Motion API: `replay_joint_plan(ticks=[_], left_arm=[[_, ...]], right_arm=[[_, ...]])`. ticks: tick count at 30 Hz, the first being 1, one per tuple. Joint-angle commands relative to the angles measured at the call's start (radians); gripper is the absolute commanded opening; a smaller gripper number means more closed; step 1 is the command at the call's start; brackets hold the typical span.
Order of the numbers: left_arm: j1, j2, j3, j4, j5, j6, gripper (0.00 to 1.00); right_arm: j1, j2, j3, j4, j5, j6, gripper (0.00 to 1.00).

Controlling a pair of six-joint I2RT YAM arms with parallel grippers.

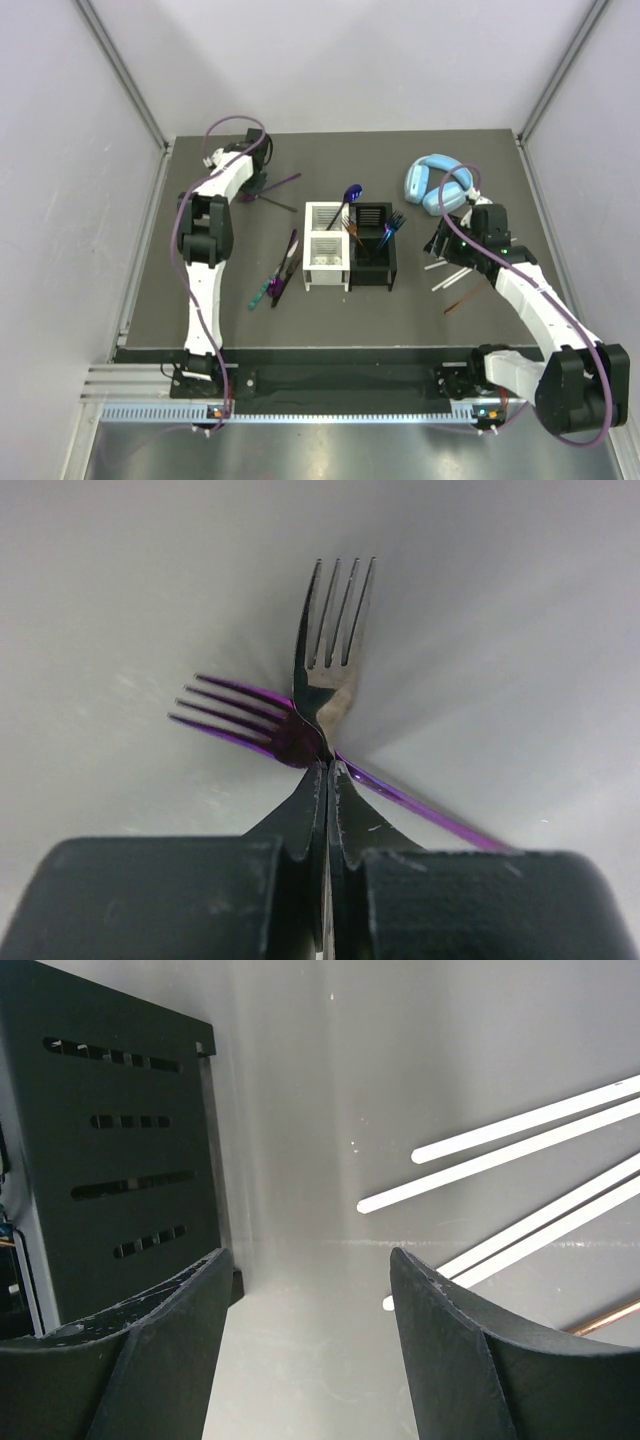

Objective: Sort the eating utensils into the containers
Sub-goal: Move the fork to the center of the board.

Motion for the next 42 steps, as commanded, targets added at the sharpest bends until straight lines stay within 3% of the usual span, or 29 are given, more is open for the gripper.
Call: replay_joint_plan(ticks=[1,12,15,18,23,30,31,42], left_arm=[[0.033,-0.023,-0.133,-0.016,0.007,0.097,0.00],[0.035,-0.119,-0.380,0.084,-0.022,0.315,0.00],[0.039,-0.095,-0.378,0.070,-0.009,0.335,0.02],[0.044,-0.073,-0.361,0.064,0.014,0.338,0.13],[0.044,-0.056,-0.342,0.061,0.048,0.322,0.13],[0.045,-0.036,-0.312,0.042,0.051,0.344,0.10],[0.047,-0.041,-0.315,0.053,0.054,0.348,0.00],[0.044,-0.283,-0.535,0.194,0.045,0.410,0.00]], right_arm=[[-0.009,-0.003,0.003,0.048,-0.021,-0.005,0.65],[-0.017,0.008,-0.008,0.061,-0.030,-0.004,0.65],[-0.017,0.017,0.000,0.061,-0.038,-0.004,0.65],[-0.018,0.011,-0.002,0.057,-0.033,-0.002,0.65],[-0.020,0.002,-0.009,0.056,-0.030,-0.004,0.64],[-0.021,0.005,-0.008,0.057,-0.035,-0.004,0.65],[-0.023,0.002,-0.008,0.056,-0.033,-0.002,0.64],[-0.026,0.001,-0.011,0.061,-0.039,-0.002,0.65]])
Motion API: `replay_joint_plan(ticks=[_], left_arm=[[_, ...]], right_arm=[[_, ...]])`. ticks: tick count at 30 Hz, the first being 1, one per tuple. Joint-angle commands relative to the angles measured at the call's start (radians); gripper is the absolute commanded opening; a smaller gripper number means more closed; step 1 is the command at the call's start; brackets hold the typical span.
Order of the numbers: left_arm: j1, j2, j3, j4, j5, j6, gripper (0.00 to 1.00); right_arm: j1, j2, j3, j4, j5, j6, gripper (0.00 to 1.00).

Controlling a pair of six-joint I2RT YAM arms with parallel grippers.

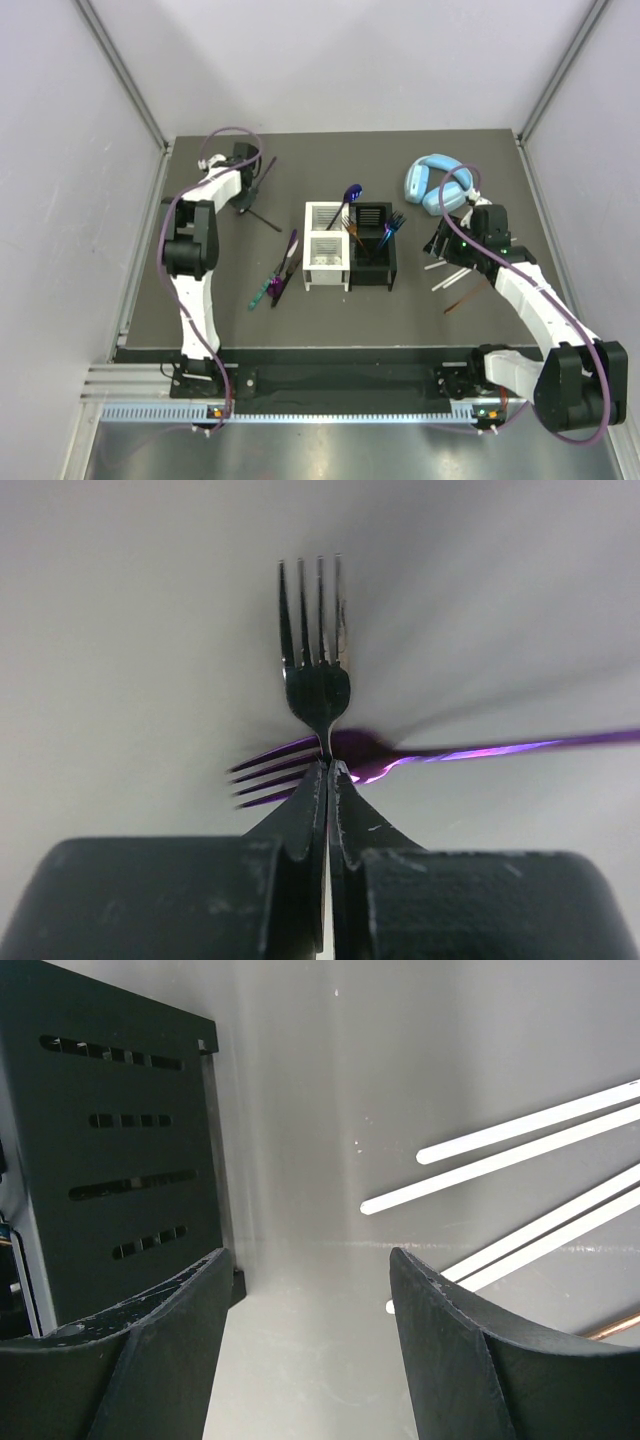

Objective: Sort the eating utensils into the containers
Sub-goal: Move the fork to the center of the board.

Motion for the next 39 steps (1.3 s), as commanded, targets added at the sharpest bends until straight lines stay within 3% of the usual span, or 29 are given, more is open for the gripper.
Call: replay_joint_plan(ticks=[1,5,17,30,38,39], left_arm=[[0.008,-0.085,-0.183,-0.059,0.023,0.087,0.00],[0.007,-0.194,-0.273,-0.022,0.023,0.134,0.00],[0.001,-0.339,-0.357,0.009,0.032,0.236,0.00],[-0.035,-0.331,-0.426,0.009,0.109,0.401,0.00],[-0.042,-0.380,-0.486,0.058,0.091,0.366,0.00],[-0.042,-0.391,-0.495,0.063,0.091,0.354,0.04]], right_arm=[[-0.014,-0.009,0.001,0.043,-0.010,-0.003,0.65],[-0.016,-0.002,0.003,0.047,-0.013,-0.001,0.65],[-0.017,-0.020,-0.003,0.046,-0.008,-0.001,0.65],[-0.019,-0.019,0.007,0.044,-0.022,-0.012,0.65],[-0.019,-0.022,0.007,0.036,-0.008,-0.012,0.65],[-0.017,-0.020,0.007,0.035,-0.007,-0.012,0.65]])
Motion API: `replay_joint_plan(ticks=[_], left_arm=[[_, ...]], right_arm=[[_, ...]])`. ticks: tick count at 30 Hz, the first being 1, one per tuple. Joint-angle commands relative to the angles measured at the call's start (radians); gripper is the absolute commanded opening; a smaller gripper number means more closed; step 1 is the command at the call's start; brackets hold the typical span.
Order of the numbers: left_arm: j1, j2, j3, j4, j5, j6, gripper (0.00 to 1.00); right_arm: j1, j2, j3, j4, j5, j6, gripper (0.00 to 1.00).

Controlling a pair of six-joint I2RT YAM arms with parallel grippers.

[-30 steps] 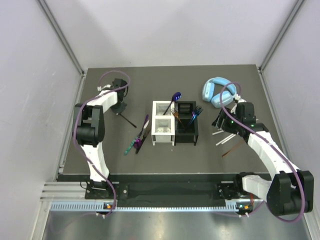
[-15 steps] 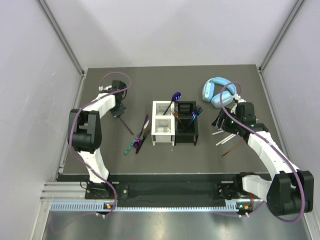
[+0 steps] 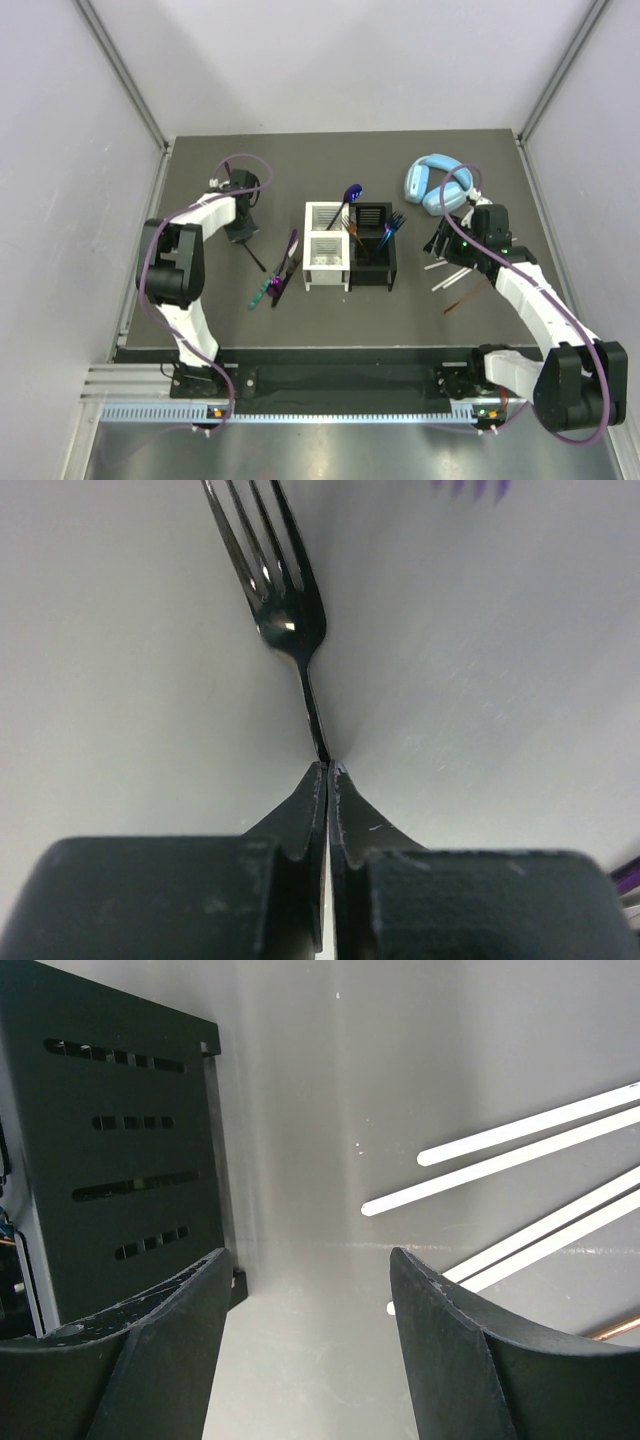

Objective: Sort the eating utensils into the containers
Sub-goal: Move the fork to the center of the board.

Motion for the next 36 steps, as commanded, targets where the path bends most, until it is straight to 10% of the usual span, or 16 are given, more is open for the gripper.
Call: replay_joint_plan(ticks=[1,9,15,36], left_arm=[[-0.005,-0.083,-0.057,0.019,-0.014,-0.028,0.09],[-0.003,-0.070,-0.052,-0.007,-0.036,-0.070,0.13],[-0.003,-0.115,-0.052,0.008,-0.077,-0.079,0.48],[0.034,0.012,0.014,0.016,-0.025,-0.137,0.38]], right_arm=[[-0.010,-0.018,0.007,0.033,0.004,-0.013,0.65],[-0.010,-0.014,0.004,0.036,0.001,-0.011,0.65],[-0.010,-0.023,-0.002,0.036,0.001,-0.014,0.64],[-0.010,-0.026,-0.002,0.036,-0.007,-0.011,0.63]])
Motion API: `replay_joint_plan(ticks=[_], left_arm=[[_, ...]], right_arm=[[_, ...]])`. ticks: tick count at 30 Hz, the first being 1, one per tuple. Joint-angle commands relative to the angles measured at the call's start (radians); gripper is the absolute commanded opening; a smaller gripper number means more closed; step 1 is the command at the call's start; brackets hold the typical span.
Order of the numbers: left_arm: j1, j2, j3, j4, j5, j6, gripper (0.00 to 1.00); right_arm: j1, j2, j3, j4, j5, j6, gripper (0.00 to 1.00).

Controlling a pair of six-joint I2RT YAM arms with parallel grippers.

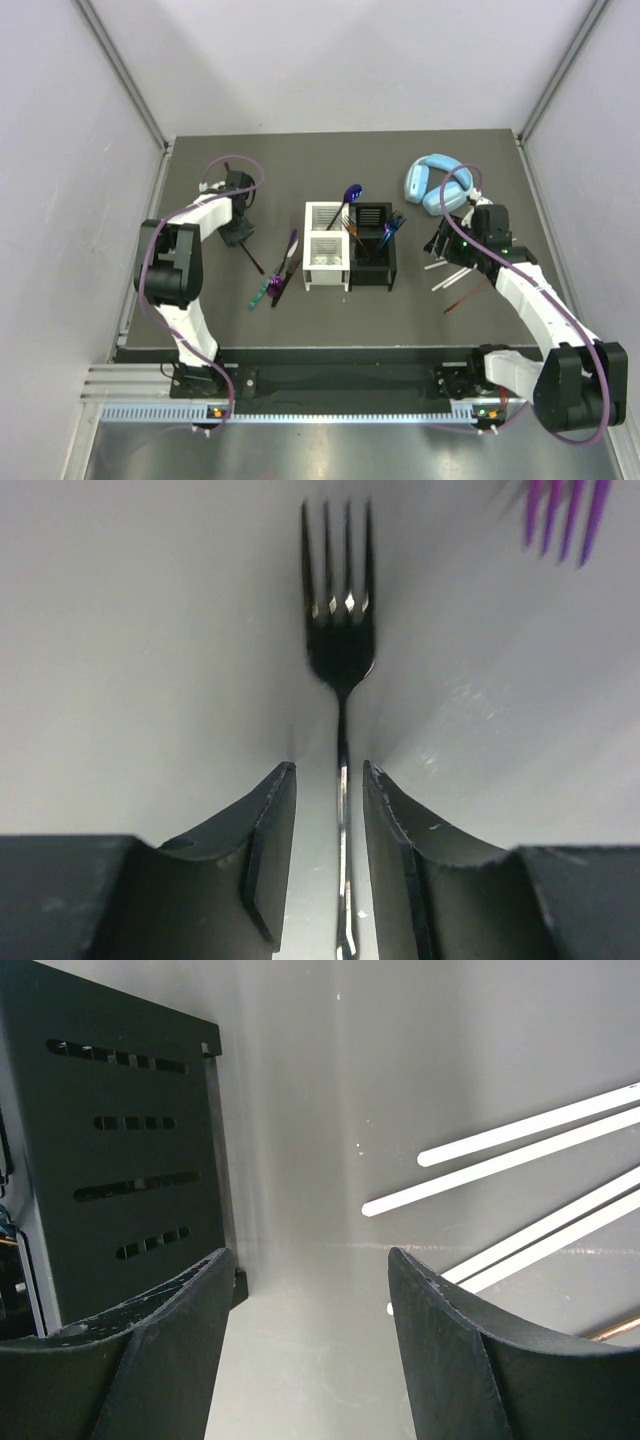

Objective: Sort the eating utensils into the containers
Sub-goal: Move the fork to the center of the board, then pick up the fork at the center of the board.

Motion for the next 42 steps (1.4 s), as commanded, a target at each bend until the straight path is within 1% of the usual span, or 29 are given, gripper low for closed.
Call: replay_joint_plan(ticks=[1,7,11,12,13,14,15,17,22,25,30,35,38,42], left_arm=[[0.008,0.032,0.057,0.000,0.016,-0.014,0.39],[0.029,0.075,0.078,-0.026,0.036,-0.033,0.39],[0.048,0.083,0.055,-0.018,0.053,-0.036,0.39],[0.052,0.083,0.049,-0.015,0.059,-0.036,0.37],[0.054,0.081,0.045,-0.012,0.065,-0.033,0.26],[0.060,0.080,0.037,-0.012,0.075,-0.031,0.20],[0.060,0.075,0.035,-0.012,0.082,-0.027,0.12],[0.065,0.075,0.032,-0.017,0.087,-0.016,0.00],[0.063,0.068,0.019,-0.018,0.108,0.006,0.00],[0.060,0.031,-0.015,0.032,0.160,0.045,0.00],[0.043,-0.069,-0.035,0.066,0.135,0.081,0.00],[0.020,-0.178,-0.064,0.112,0.139,0.131,0.00],[-0.010,-0.264,-0.121,0.176,0.141,0.159,0.00],[-0.092,-0.385,-0.181,0.236,0.056,0.182,0.00]], right_arm=[[-0.011,-0.025,-0.002,0.037,-0.007,-0.013,0.64],[-0.009,-0.028,-0.003,0.037,-0.005,-0.011,0.63],[-0.009,-0.025,-0.006,0.039,-0.007,-0.011,0.63],[-0.009,-0.025,-0.008,0.042,-0.007,-0.009,0.63],[-0.008,-0.025,-0.010,0.042,-0.007,-0.011,0.63],[-0.011,-0.024,-0.010,0.043,-0.007,-0.011,0.64],[-0.009,-0.022,-0.010,0.042,-0.007,-0.009,0.64],[-0.011,-0.024,-0.011,0.043,-0.007,-0.009,0.64],[-0.009,-0.017,-0.011,0.046,-0.008,-0.008,0.63],[-0.009,-0.017,-0.013,0.047,-0.008,-0.008,0.64],[-0.009,-0.011,-0.011,0.050,-0.010,-0.005,0.64],[-0.009,-0.013,-0.008,0.050,-0.010,-0.006,0.64],[-0.009,-0.011,-0.008,0.048,-0.008,-0.006,0.64],[-0.009,-0.013,-0.005,0.042,-0.005,-0.005,0.63]])
